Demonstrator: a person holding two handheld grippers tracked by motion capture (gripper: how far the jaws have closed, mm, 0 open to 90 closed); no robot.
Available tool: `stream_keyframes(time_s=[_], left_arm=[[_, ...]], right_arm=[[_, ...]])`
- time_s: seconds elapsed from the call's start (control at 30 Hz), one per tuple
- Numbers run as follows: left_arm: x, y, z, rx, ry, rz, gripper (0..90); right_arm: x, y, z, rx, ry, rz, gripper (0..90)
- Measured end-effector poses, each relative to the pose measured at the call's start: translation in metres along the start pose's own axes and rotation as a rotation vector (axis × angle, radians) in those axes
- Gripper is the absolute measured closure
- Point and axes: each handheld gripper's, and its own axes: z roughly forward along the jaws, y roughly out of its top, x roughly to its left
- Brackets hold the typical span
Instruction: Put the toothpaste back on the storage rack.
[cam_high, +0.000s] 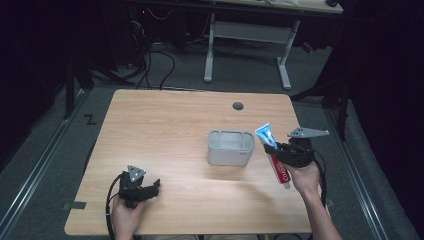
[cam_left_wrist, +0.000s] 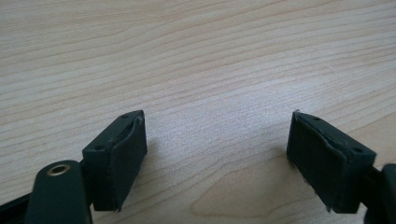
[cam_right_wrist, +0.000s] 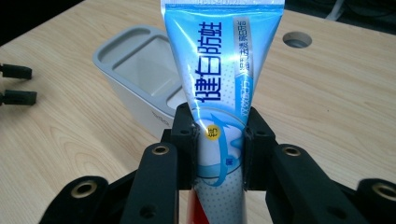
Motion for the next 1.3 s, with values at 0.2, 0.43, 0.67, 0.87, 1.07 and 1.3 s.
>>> stream_keyframes(time_s=[0.2, 0.43, 0.67, 0.87, 1.07, 1.3], left_arm=[[0.000, 0.000, 0.000, 0.000, 0.000, 0.000, 20.5], [0.000, 0.000, 0.000, 0.000, 0.000, 0.001, 20.5], [0.000, 0.000, 0.000, 0.000, -0.001, 0.000, 20.6], [0.000, 0.000, 0.000, 0.000, 0.000, -0.002, 20.6], [0.000, 0.000, 0.000, 0.000, 0.000, -0.001, 20.5], [0.000, 0.000, 0.000, 0.000, 0.000, -0.001, 20.5]], right_arm=[[0.005, 0.005, -0.001, -0.031, 0.011, -0.014, 71.4], [0.010, 0.010, 0.000, -0.060, 0.015, -0.030, 71.4], [0.015, 0.013, 0.005, -0.074, 0.025, -0.035, 71.5], [0.020, 0.021, 0.007, -0.080, 0.036, -0.051, 71.5], [0.025, 0.030, 0.011, -0.088, 0.049, -0.070, 71.5], [0.030, 0.038, 0.016, -0.094, 0.063, -0.082, 71.4]])
